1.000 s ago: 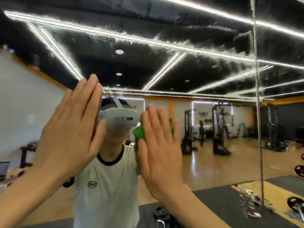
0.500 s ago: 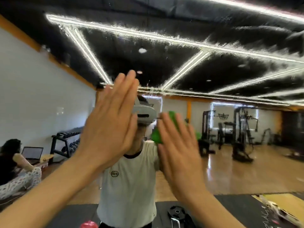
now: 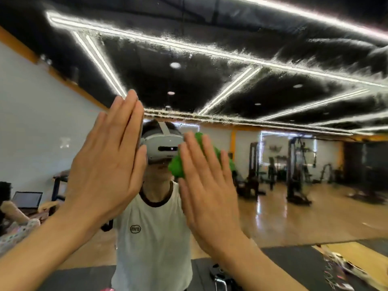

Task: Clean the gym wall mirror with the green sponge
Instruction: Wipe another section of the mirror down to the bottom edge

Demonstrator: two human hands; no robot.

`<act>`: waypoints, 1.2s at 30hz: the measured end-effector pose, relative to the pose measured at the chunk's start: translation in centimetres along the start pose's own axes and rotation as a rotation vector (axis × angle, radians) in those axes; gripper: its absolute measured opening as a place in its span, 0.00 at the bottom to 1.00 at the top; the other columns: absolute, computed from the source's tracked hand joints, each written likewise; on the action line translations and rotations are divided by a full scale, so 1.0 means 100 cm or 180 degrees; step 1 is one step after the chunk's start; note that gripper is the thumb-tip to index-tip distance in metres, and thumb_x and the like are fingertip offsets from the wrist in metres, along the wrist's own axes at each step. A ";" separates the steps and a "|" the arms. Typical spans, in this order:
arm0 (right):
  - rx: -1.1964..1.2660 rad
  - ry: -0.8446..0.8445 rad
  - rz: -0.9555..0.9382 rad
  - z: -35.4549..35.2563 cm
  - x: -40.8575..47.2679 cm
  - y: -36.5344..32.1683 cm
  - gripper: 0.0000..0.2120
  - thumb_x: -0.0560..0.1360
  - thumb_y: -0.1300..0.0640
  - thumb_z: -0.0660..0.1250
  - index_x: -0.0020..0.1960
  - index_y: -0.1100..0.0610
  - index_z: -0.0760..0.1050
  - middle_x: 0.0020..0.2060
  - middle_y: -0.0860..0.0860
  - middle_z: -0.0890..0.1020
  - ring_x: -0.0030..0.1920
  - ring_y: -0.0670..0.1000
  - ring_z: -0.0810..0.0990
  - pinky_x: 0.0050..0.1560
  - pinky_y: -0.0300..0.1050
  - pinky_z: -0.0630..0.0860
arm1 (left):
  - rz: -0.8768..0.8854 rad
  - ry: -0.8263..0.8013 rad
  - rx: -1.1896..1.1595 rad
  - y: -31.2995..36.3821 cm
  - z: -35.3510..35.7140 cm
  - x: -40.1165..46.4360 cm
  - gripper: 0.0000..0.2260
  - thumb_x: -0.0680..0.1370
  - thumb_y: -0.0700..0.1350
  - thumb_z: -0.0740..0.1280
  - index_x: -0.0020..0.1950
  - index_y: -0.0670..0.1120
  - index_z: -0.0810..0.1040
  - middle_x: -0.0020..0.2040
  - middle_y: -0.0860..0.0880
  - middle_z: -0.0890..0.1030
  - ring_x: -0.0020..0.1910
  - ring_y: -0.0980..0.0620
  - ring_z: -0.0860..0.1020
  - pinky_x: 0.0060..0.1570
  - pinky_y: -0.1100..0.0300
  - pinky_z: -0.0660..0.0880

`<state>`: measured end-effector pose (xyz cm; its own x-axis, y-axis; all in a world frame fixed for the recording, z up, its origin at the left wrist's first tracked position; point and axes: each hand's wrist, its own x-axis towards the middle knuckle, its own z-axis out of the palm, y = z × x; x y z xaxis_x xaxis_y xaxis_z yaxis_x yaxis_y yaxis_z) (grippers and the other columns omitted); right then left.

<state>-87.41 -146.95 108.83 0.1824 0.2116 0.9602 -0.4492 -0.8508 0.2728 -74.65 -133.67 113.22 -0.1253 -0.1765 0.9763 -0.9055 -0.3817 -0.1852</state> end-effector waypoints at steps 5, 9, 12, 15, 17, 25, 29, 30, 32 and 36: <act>-0.0243 -0.0397 -0.0888 -0.017 -0.002 0.045 0.26 0.85 0.50 0.52 0.80 0.57 0.54 0.80 0.52 0.57 0.81 0.52 0.51 0.81 0.53 0.45 | 0.0025 0.0015 -0.0017 -0.001 0.002 -0.001 0.28 0.84 0.49 0.49 0.83 0.39 0.51 0.83 0.44 0.50 0.82 0.49 0.48 0.79 0.60 0.40; 0.0114 -0.0017 0.0946 -0.036 -0.038 0.096 0.25 0.86 0.49 0.47 0.81 0.57 0.54 0.82 0.50 0.54 0.81 0.49 0.48 0.80 0.48 0.39 | 0.0038 0.0042 0.0060 -0.001 0.003 -0.001 0.28 0.84 0.49 0.49 0.83 0.39 0.52 0.83 0.43 0.51 0.82 0.47 0.49 0.80 0.57 0.41; 0.0186 0.0317 0.1254 -0.015 -0.007 0.050 0.25 0.85 0.53 0.48 0.81 0.56 0.54 0.81 0.52 0.55 0.82 0.51 0.48 0.80 0.52 0.40 | 0.0054 0.0044 0.0034 -0.001 0.003 -0.001 0.28 0.83 0.48 0.50 0.82 0.38 0.52 0.83 0.42 0.51 0.82 0.45 0.50 0.80 0.55 0.42; 0.0210 0.0238 0.0350 0.004 0.052 -0.008 0.25 0.85 0.54 0.50 0.80 0.61 0.59 0.80 0.56 0.60 0.81 0.55 0.53 0.81 0.54 0.44 | 0.0051 0.0005 0.0048 -0.002 0.003 0.000 0.28 0.83 0.48 0.50 0.82 0.37 0.53 0.83 0.41 0.51 0.82 0.45 0.50 0.80 0.56 0.41; 0.0142 0.0034 -0.0289 0.004 0.071 -0.011 0.25 0.84 0.54 0.52 0.79 0.62 0.61 0.79 0.57 0.62 0.80 0.56 0.55 0.81 0.56 0.47 | 0.0033 -0.0023 0.0041 -0.002 0.003 0.000 0.29 0.83 0.48 0.51 0.82 0.37 0.52 0.83 0.42 0.51 0.82 0.45 0.50 0.80 0.56 0.41; 0.0113 0.0431 0.1693 -0.024 0.030 0.075 0.26 0.85 0.52 0.47 0.82 0.55 0.53 0.82 0.50 0.53 0.81 0.48 0.45 0.80 0.60 0.43 | 0.0068 0.0036 -0.0092 -0.002 0.003 -0.003 0.29 0.84 0.47 0.51 0.83 0.38 0.51 0.83 0.42 0.51 0.82 0.47 0.48 0.80 0.52 0.45; 0.0061 0.0428 0.0645 0.010 0.085 -0.013 0.25 0.84 0.54 0.51 0.80 0.59 0.58 0.80 0.55 0.59 0.81 0.55 0.52 0.80 0.56 0.45 | 0.0100 0.0056 -0.0070 -0.004 0.004 -0.002 0.29 0.83 0.46 0.53 0.82 0.38 0.51 0.83 0.41 0.51 0.82 0.46 0.49 0.80 0.52 0.44; 0.0133 0.0364 0.0342 0.013 0.096 -0.025 0.25 0.84 0.54 0.52 0.79 0.60 0.60 0.79 0.56 0.61 0.80 0.56 0.55 0.80 0.55 0.46 | 0.0099 0.0064 -0.0072 -0.004 0.004 -0.002 0.29 0.83 0.46 0.53 0.82 0.37 0.52 0.83 0.41 0.51 0.82 0.46 0.49 0.80 0.53 0.44; 0.0153 0.0215 -0.0064 0.010 0.105 -0.016 0.25 0.84 0.54 0.53 0.78 0.61 0.62 0.79 0.57 0.63 0.80 0.56 0.56 0.80 0.53 0.45 | 0.0096 0.0079 -0.0088 -0.003 0.003 -0.002 0.28 0.84 0.46 0.53 0.82 0.37 0.52 0.83 0.41 0.52 0.82 0.46 0.50 0.80 0.54 0.44; 0.0044 0.0100 0.0756 -0.023 0.062 0.062 0.25 0.84 0.51 0.50 0.80 0.57 0.59 0.80 0.53 0.58 0.80 0.49 0.49 0.80 0.48 0.38 | 0.0108 0.0104 -0.0136 -0.003 0.002 -0.001 0.29 0.83 0.45 0.55 0.82 0.37 0.53 0.83 0.41 0.52 0.82 0.45 0.50 0.80 0.53 0.45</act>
<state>-91.04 -149.85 116.65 0.0457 0.0195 0.9988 -0.4641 -0.8849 0.0385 -74.34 -133.72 113.18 -0.1687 -0.1589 0.9728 -0.9169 -0.3368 -0.2140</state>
